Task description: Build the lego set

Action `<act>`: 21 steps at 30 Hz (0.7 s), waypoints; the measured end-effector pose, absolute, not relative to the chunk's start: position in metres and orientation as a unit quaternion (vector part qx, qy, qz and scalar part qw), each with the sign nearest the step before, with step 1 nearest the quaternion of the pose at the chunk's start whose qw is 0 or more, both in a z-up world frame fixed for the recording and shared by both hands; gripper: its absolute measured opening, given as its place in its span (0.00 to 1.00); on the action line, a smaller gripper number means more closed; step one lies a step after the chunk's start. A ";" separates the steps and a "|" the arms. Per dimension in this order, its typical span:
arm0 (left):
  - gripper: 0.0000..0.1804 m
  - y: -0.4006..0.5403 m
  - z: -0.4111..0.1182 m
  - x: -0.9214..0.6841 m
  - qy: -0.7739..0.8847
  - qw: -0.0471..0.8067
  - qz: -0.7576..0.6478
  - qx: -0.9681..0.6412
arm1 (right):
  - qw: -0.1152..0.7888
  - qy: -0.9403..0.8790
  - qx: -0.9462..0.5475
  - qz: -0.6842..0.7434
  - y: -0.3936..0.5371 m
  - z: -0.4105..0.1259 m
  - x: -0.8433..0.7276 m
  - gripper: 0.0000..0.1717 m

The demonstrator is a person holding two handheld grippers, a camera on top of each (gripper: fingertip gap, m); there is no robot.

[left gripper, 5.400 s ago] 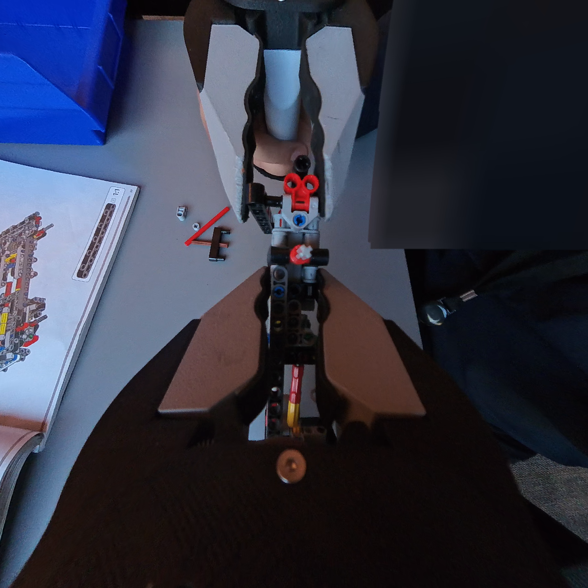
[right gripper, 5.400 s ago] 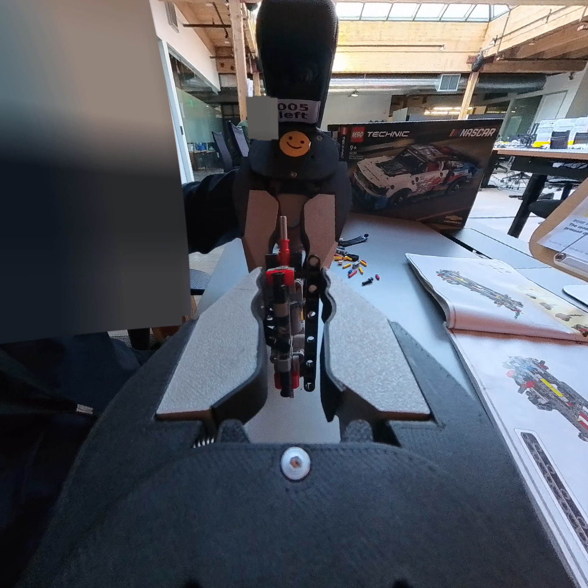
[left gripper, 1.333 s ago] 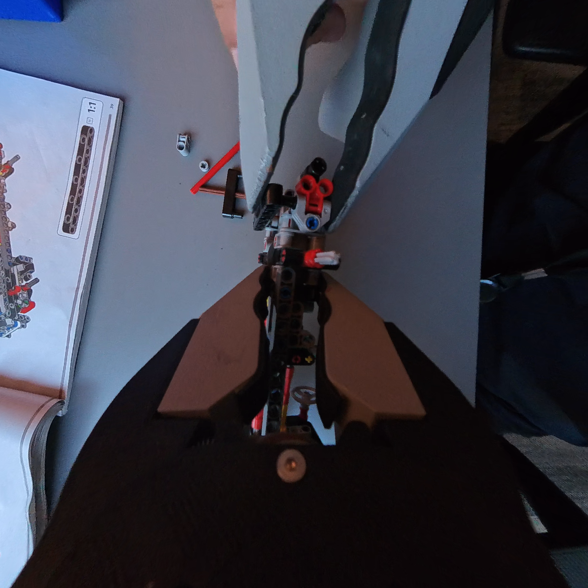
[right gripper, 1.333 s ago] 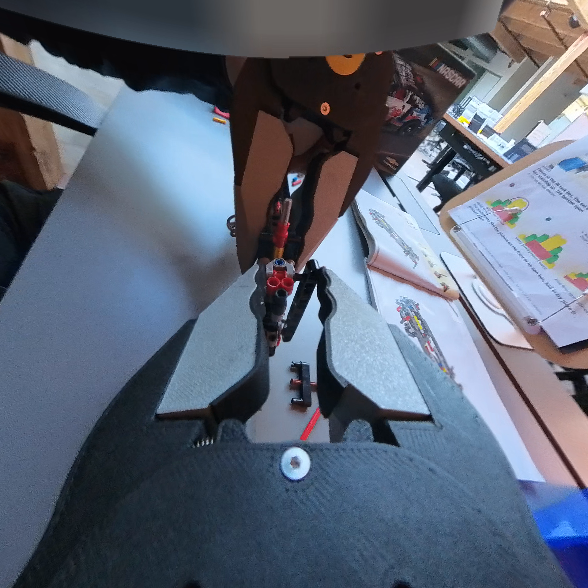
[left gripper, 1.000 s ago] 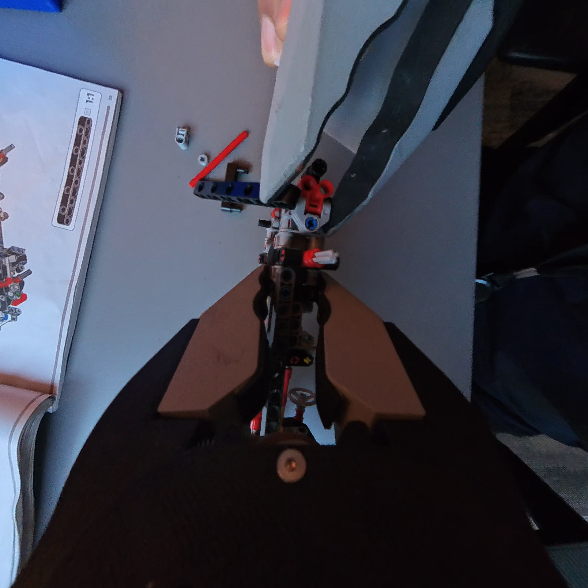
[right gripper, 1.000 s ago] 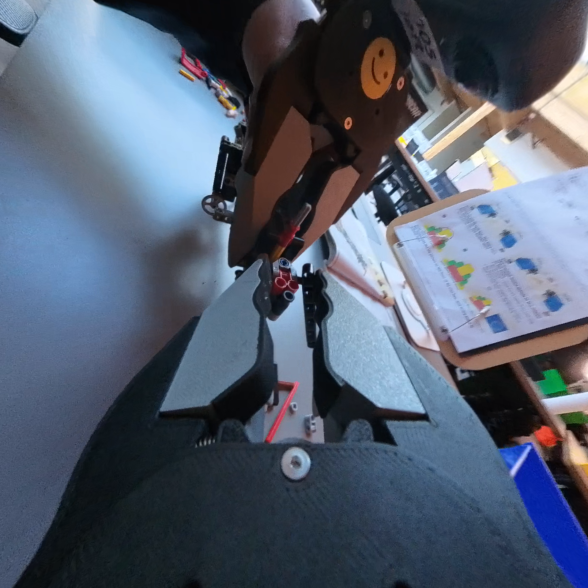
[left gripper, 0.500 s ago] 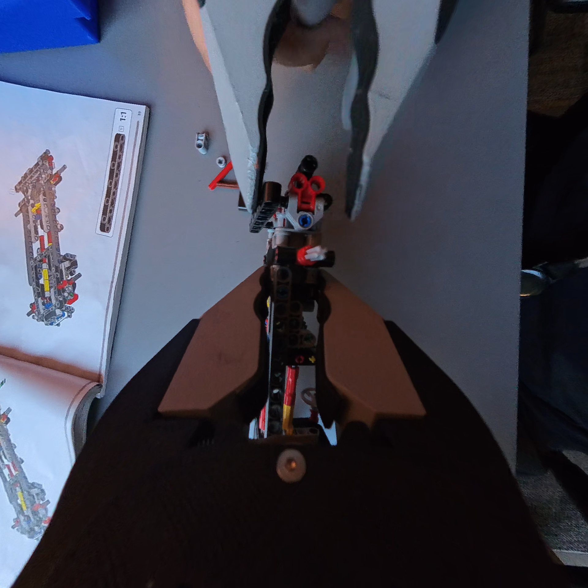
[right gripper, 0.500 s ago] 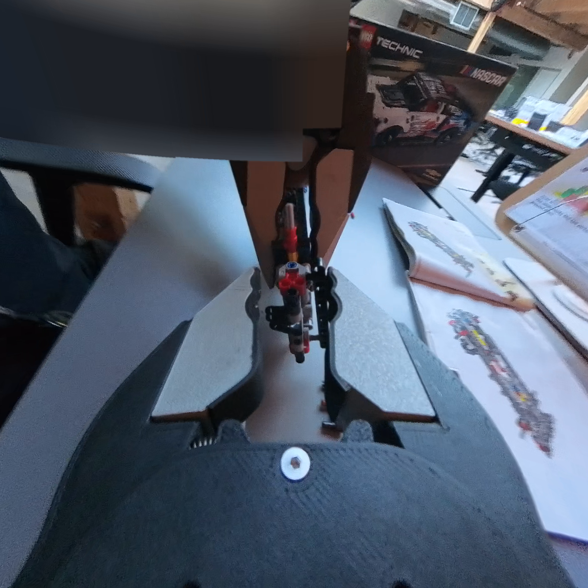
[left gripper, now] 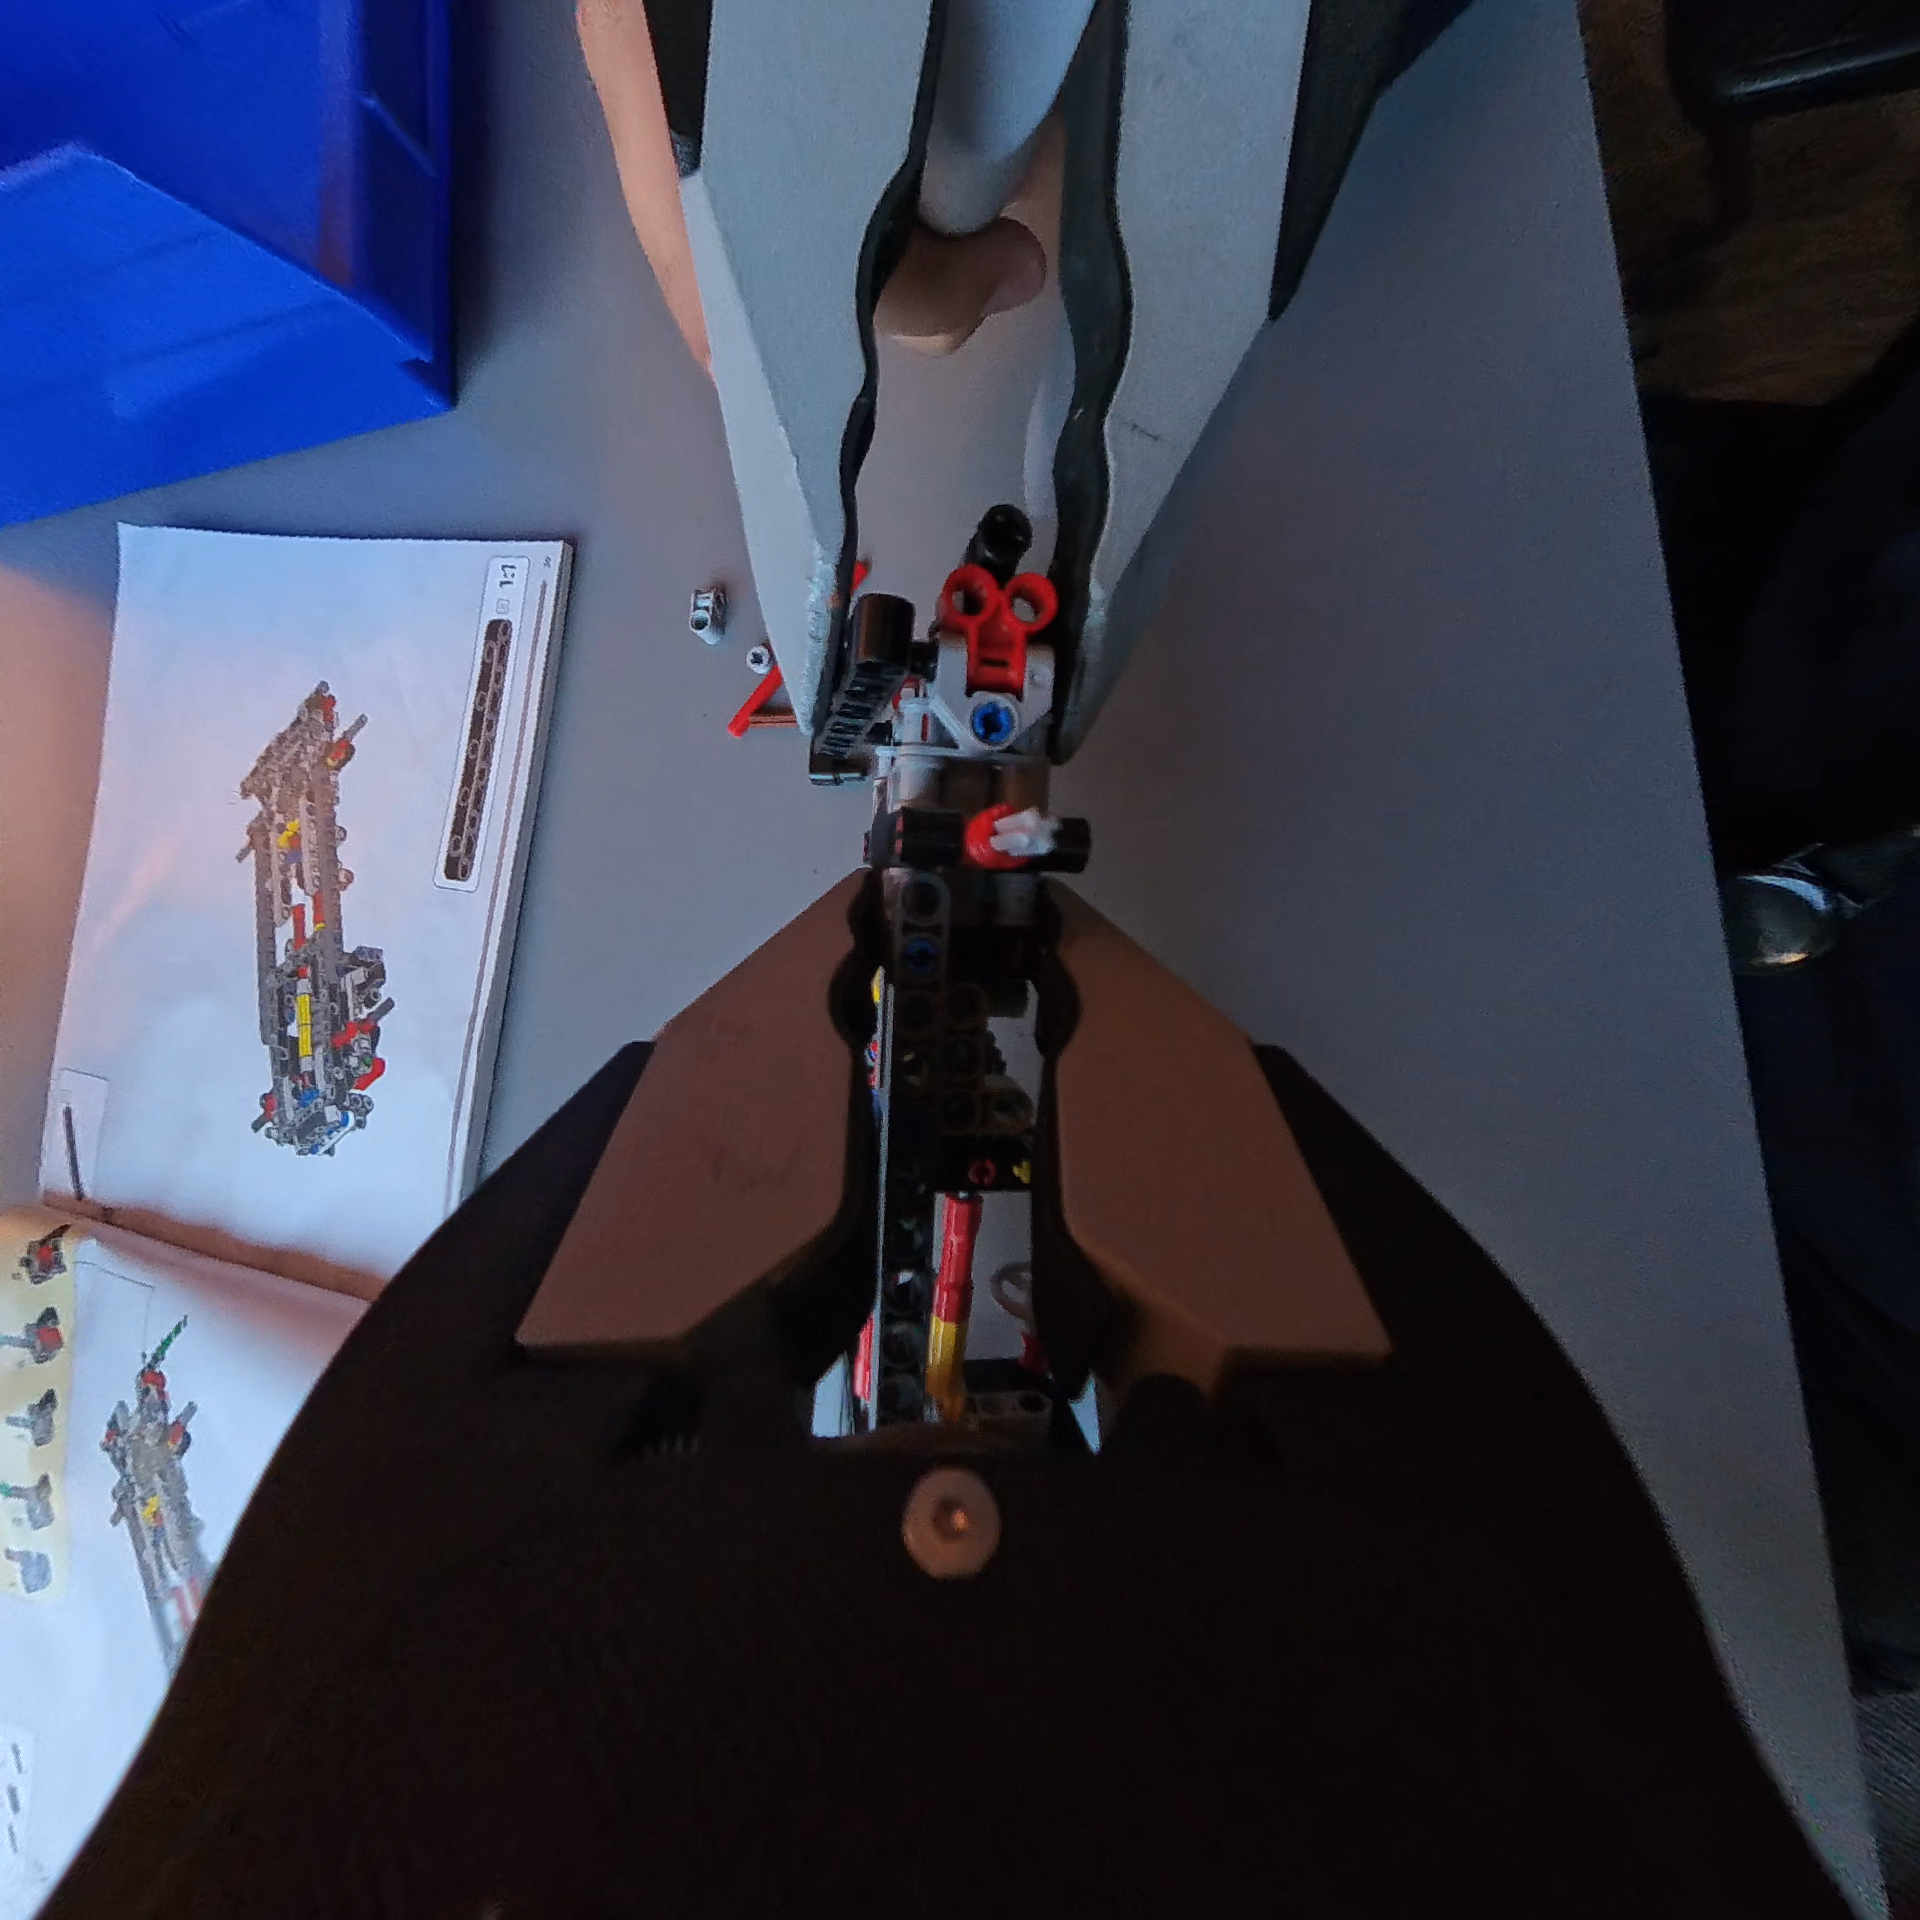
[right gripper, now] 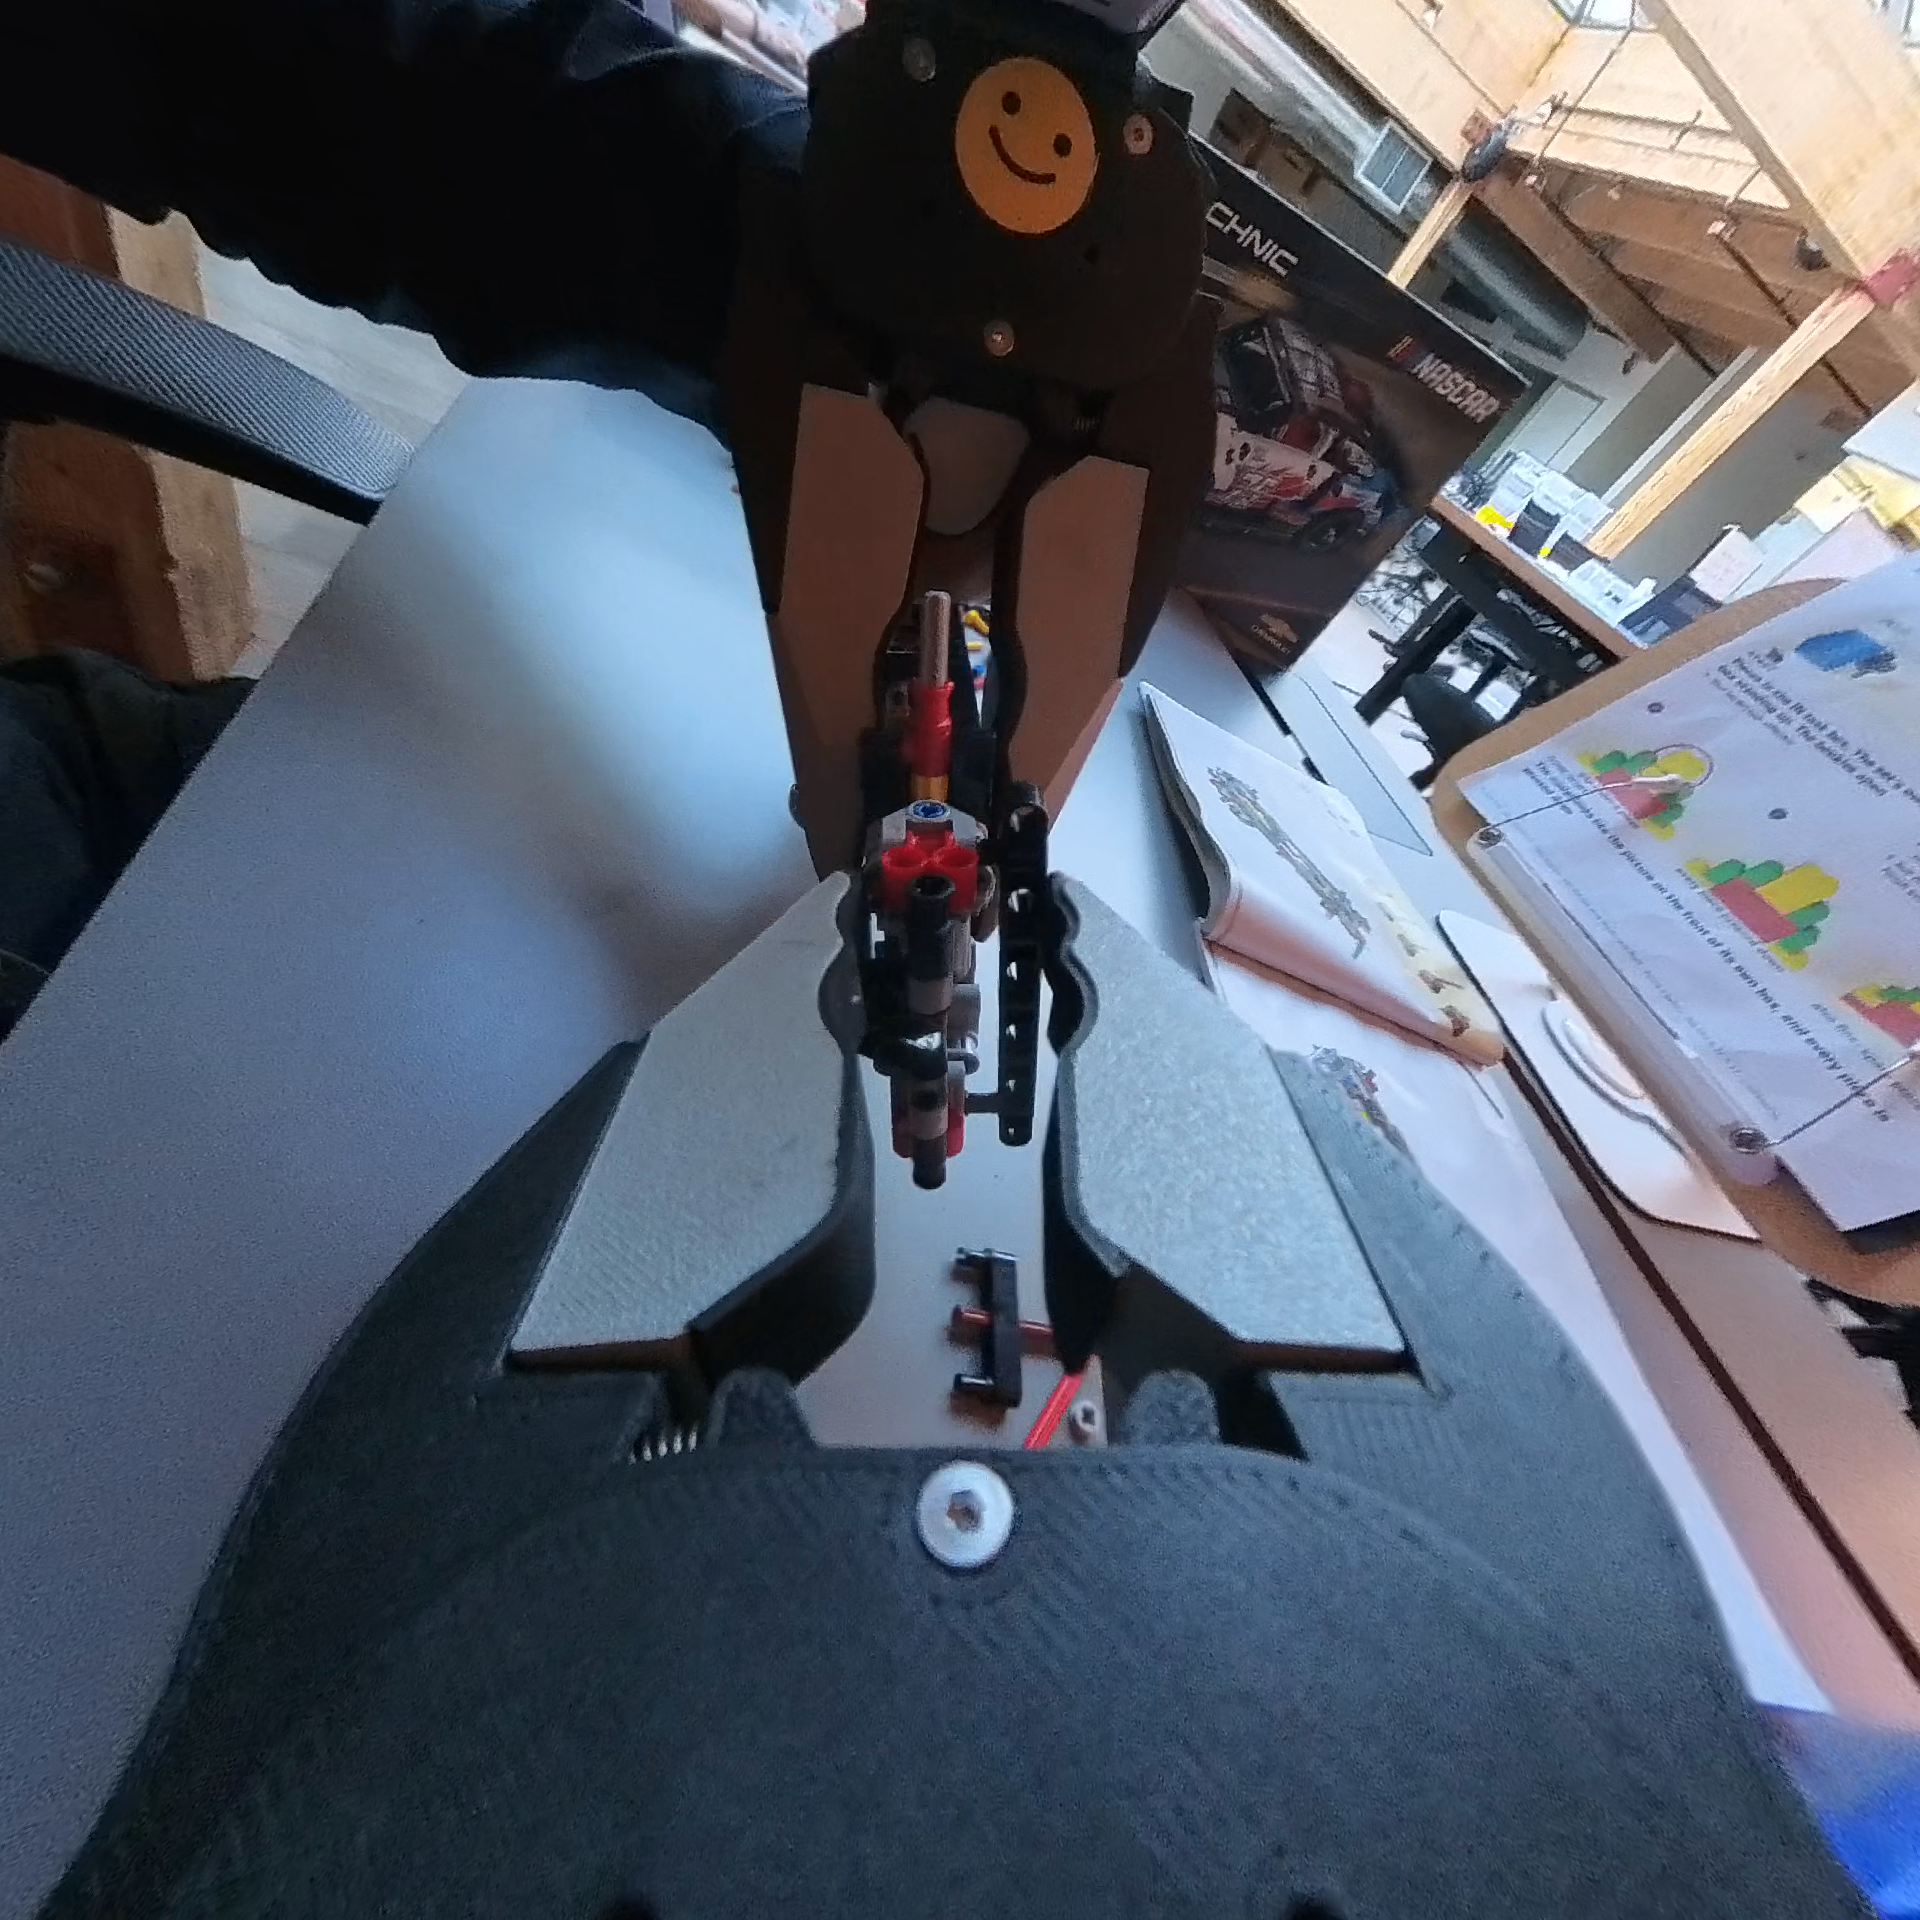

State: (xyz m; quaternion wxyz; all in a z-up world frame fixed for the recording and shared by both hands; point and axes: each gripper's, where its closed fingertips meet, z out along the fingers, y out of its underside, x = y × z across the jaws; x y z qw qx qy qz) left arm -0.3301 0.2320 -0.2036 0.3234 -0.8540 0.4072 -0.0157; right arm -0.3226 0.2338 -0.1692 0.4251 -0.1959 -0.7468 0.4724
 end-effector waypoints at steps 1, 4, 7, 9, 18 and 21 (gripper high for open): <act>0.13 0.232 -0.203 -0.330 0.412 0.331 -0.009 -0.849 | 0.432 -0.745 -0.192 0.470 0.233 -0.168 -0.322 0.18; 0.14 0.231 -0.201 -0.333 0.440 0.355 0.022 -0.825 | 0.445 -0.743 -0.190 0.462 0.230 -0.167 -0.322 0.19; 0.13 0.228 -0.205 -0.342 0.462 0.363 0.055 -0.807 | 0.441 -0.736 -0.190 0.478 0.232 -0.162 -0.318 0.25; 0.14 0.226 -0.202 -0.343 0.465 0.378 0.054 -0.799 | 0.436 -0.732 -0.192 0.487 0.237 -0.160 -0.316 0.27; 0.14 0.212 -0.162 -0.326 0.458 0.475 -0.027 -0.750 | 0.458 -0.749 -0.176 0.446 0.239 -0.173 -0.323 0.27; 0.14 0.210 -0.159 -0.323 0.457 0.487 -0.042 -0.743 | 0.492 -0.722 -0.164 0.458 0.236 -0.157 -0.321 0.19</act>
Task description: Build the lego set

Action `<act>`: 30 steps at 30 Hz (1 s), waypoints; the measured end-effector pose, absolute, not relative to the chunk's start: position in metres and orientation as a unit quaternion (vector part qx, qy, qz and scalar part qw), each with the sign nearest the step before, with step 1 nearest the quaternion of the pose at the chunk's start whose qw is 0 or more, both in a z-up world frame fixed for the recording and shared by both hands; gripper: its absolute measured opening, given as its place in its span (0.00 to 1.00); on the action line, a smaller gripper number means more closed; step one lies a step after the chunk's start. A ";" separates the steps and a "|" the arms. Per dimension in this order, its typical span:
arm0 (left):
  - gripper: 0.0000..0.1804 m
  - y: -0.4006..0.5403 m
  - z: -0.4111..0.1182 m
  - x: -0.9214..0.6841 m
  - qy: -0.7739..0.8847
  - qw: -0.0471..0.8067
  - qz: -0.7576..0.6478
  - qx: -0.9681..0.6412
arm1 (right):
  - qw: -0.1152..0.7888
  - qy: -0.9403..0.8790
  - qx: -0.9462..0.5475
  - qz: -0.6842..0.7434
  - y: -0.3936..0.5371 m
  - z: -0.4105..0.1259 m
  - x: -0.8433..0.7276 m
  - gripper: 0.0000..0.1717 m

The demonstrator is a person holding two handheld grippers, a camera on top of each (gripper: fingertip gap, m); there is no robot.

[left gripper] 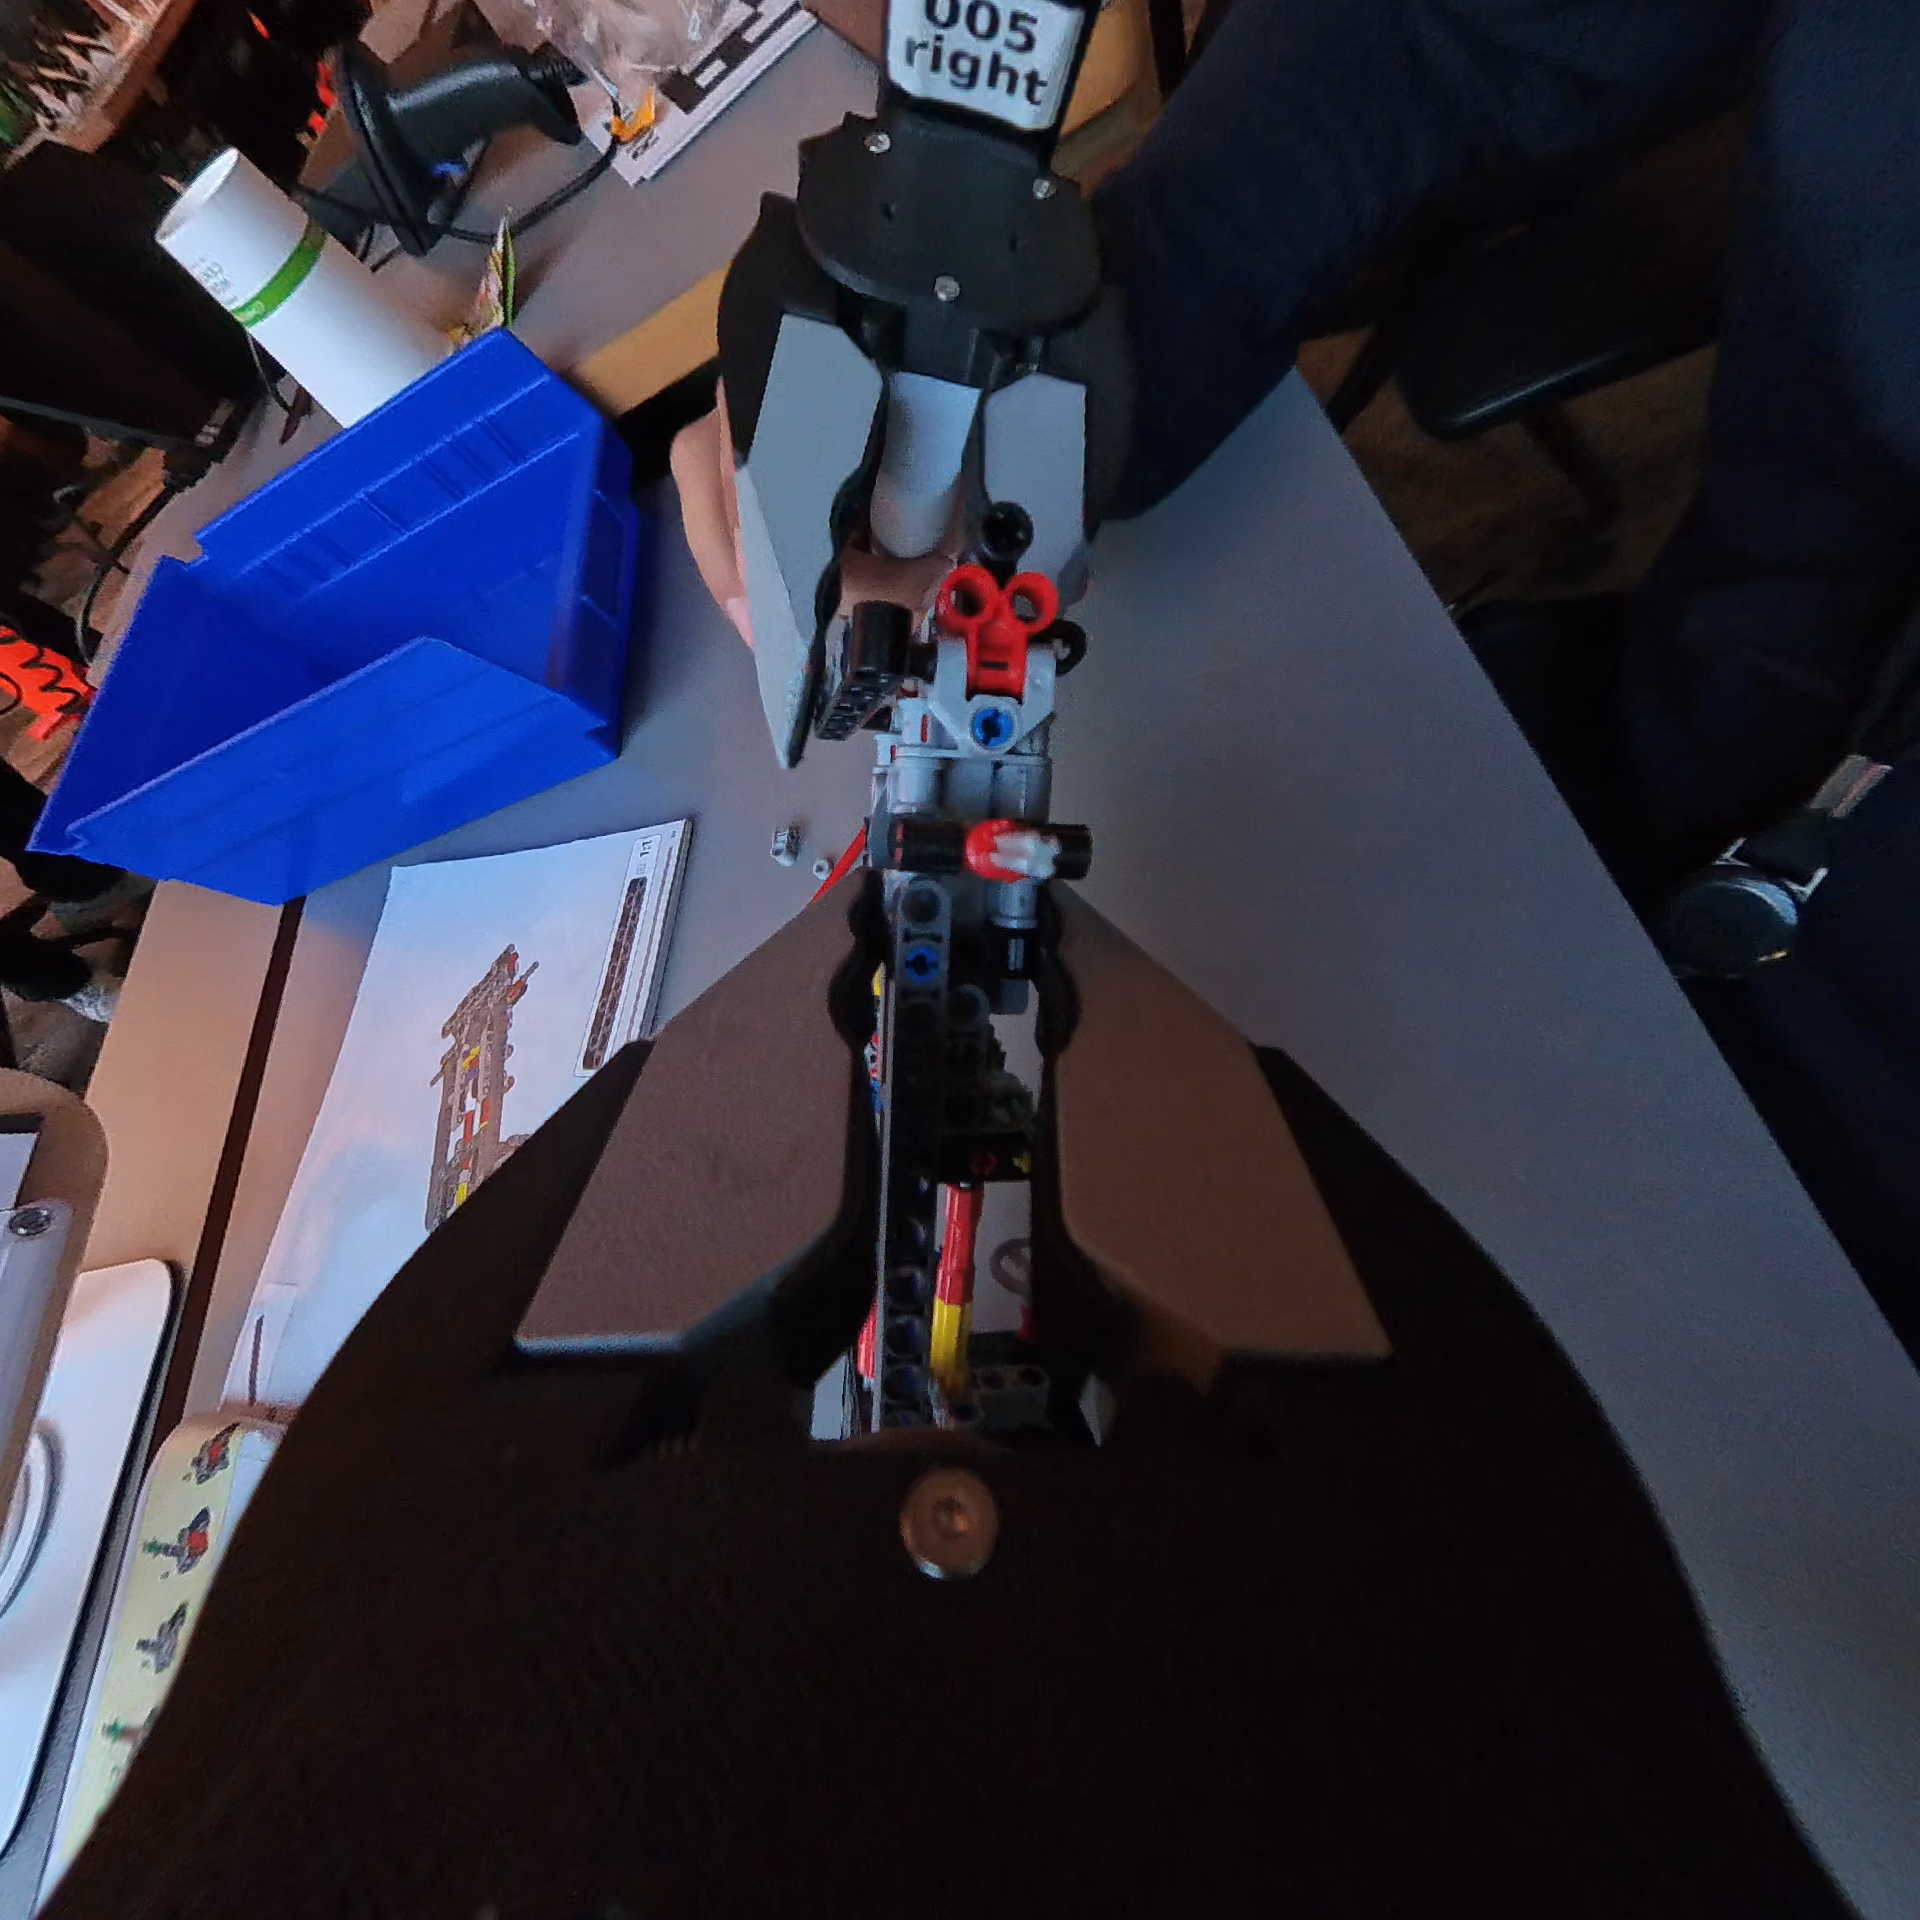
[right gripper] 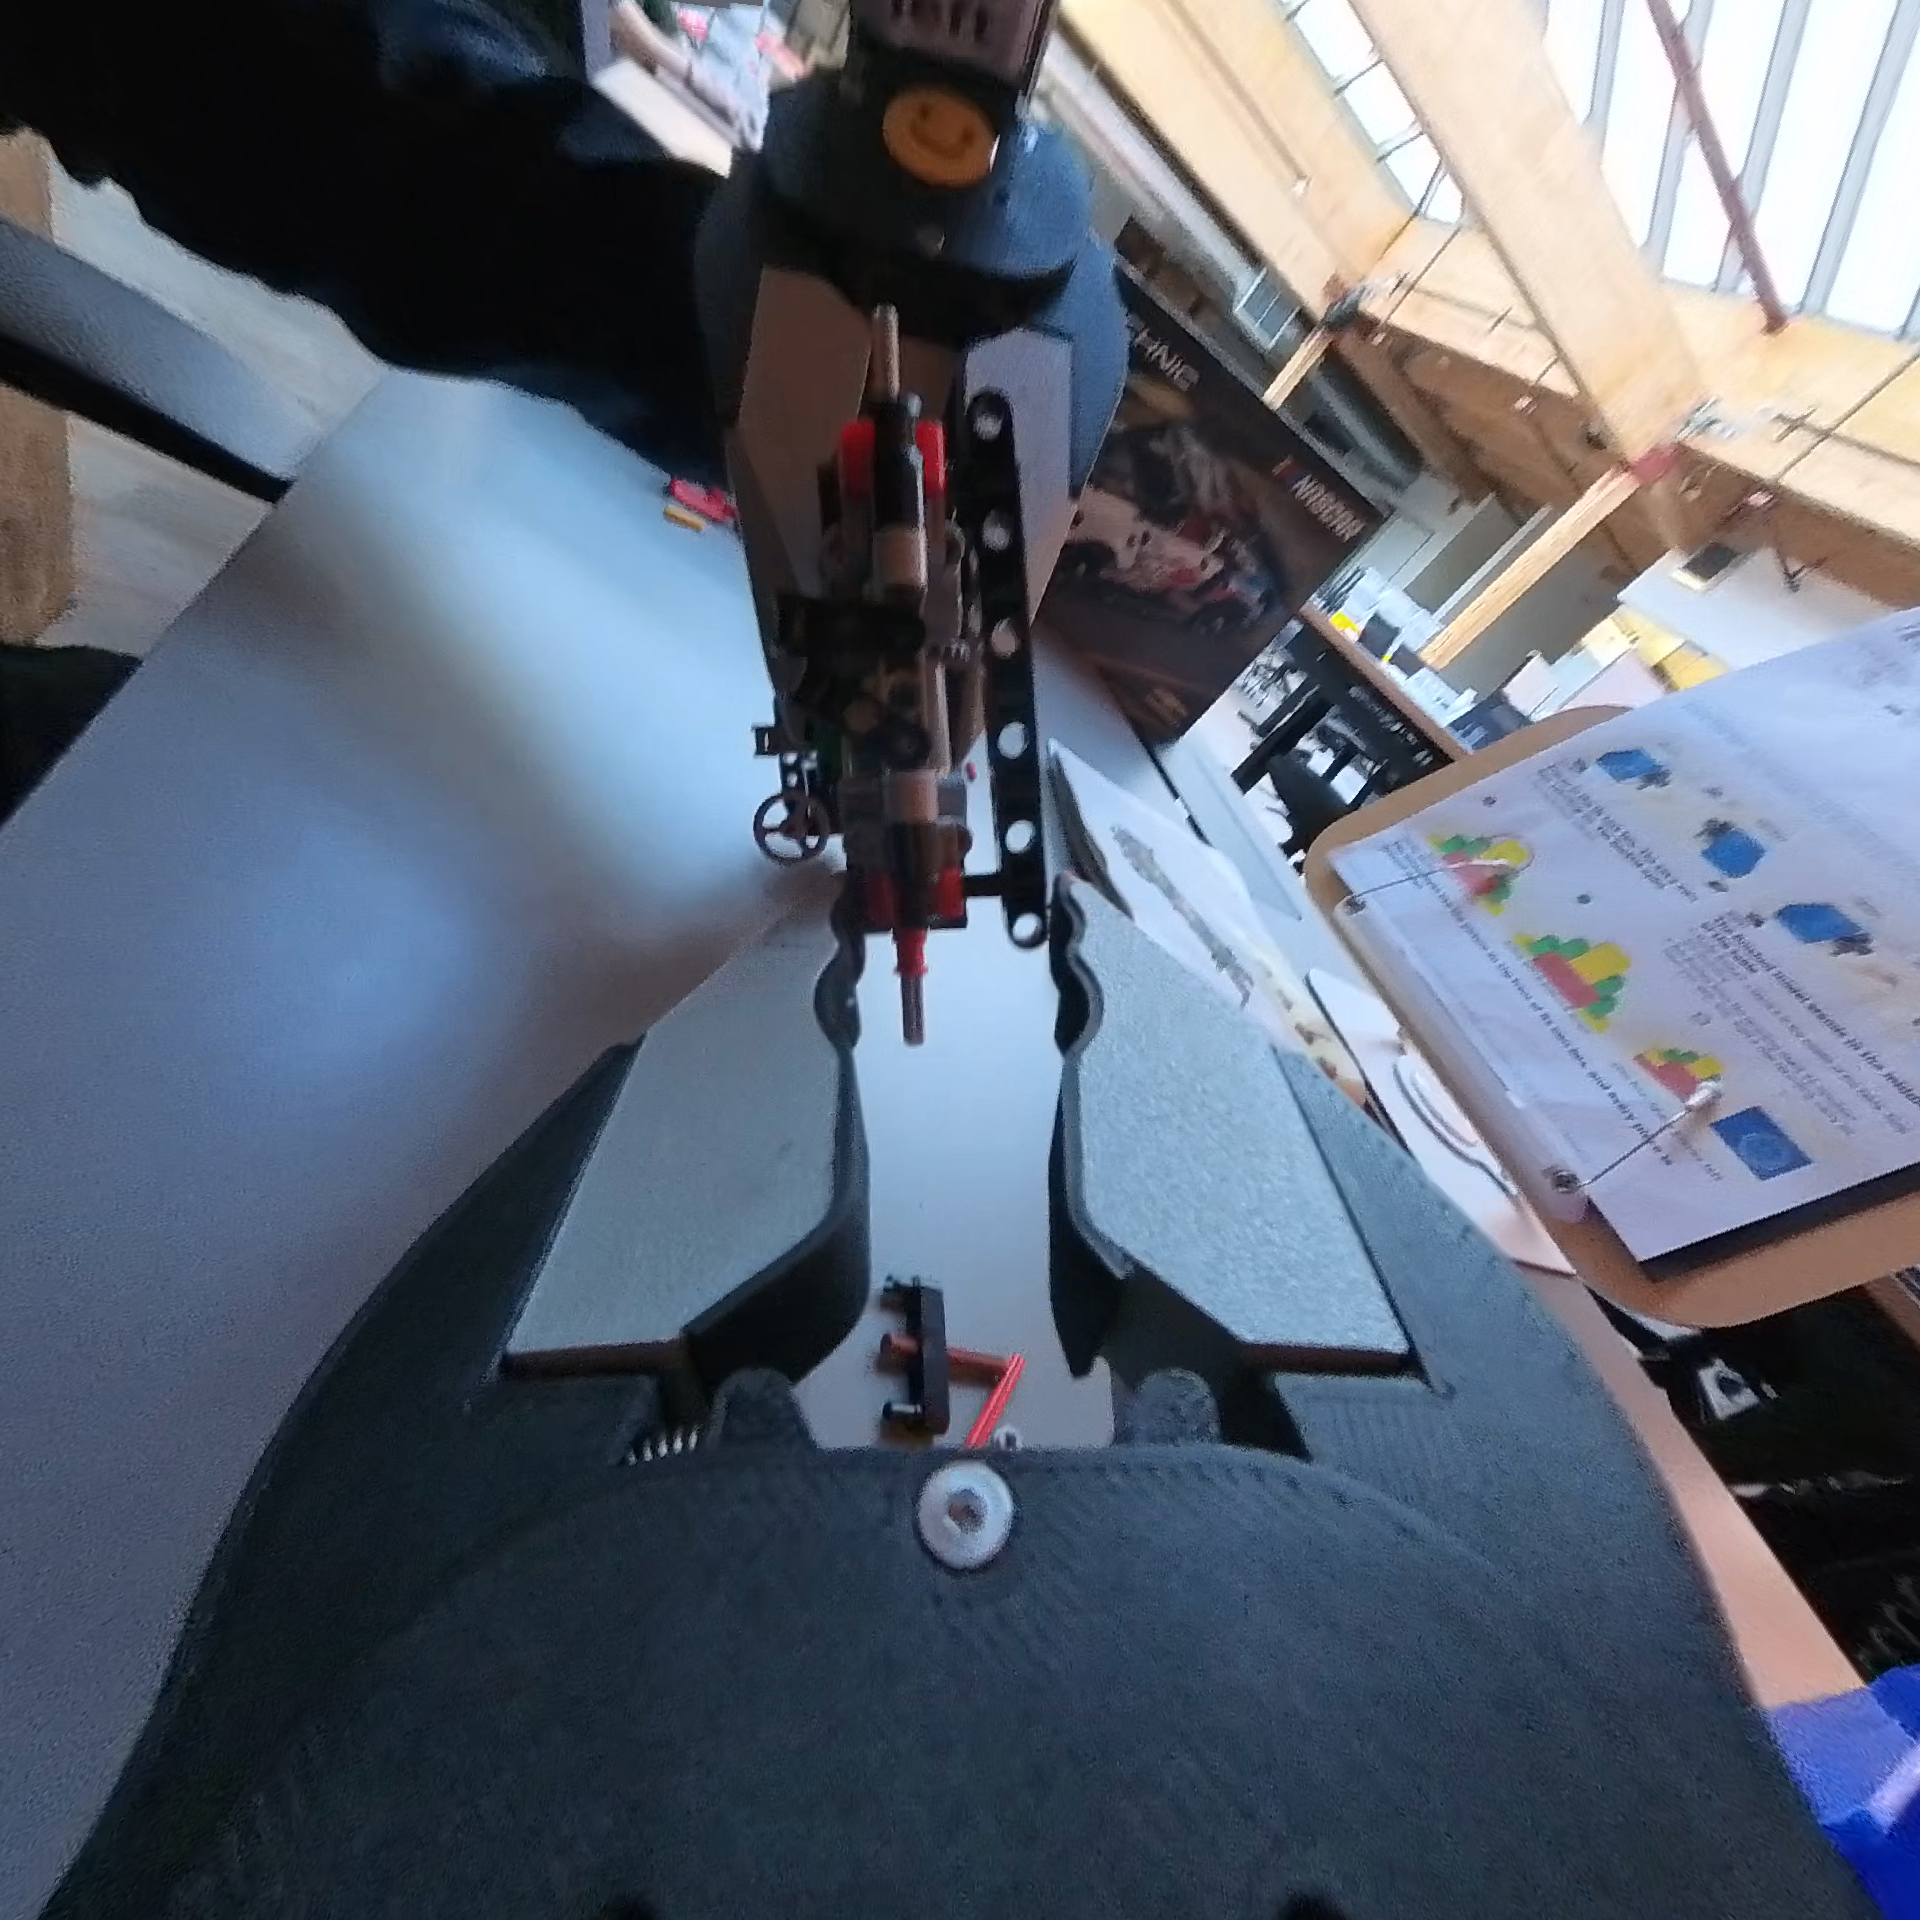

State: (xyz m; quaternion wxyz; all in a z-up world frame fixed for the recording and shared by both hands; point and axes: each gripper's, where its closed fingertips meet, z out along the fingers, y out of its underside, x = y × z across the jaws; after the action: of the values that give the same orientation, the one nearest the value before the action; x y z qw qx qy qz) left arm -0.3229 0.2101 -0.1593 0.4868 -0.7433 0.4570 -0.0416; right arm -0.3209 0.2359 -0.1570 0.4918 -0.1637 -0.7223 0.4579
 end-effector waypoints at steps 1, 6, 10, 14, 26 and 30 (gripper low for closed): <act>0.14 0.210 -0.160 -0.323 0.457 0.487 -0.040 -0.743 | 0.492 -0.720 -0.165 0.461 0.235 -0.155 -0.321 0.20; 0.13 0.209 -0.157 -0.321 0.457 0.497 -0.054 -0.736 | 0.488 -0.715 -0.164 0.472 0.233 -0.152 -0.319 0.18; 0.13 0.208 -0.151 -0.317 0.453 0.510 -0.076 -0.727 | 0.477 -0.720 -0.157 0.479 0.230 -0.148 -0.314 0.18; 0.14 0.212 -0.154 -0.319 0.450 0.505 -0.069 -0.733 | 0.487 -0.742 -0.158 0.432 0.235 -0.151 -0.316 0.18; 0.36 0.217 -0.107 -0.332 0.394 0.464 0.156 -0.778 | 0.487 -0.752 -0.224 0.384 0.247 -0.155 -0.331 0.18; 0.18 0.217 -0.121 -0.321 0.432 0.406 0.177 -0.786 | 0.494 -0.756 -0.214 0.372 0.242 -0.154 -0.328 0.18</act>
State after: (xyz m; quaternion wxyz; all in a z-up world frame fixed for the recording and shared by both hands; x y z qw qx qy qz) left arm -0.3214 0.2167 -0.1209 0.4056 -0.7858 0.4322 0.1767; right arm -0.3276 0.2424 -0.1543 0.4942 -0.2138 -0.7562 0.3718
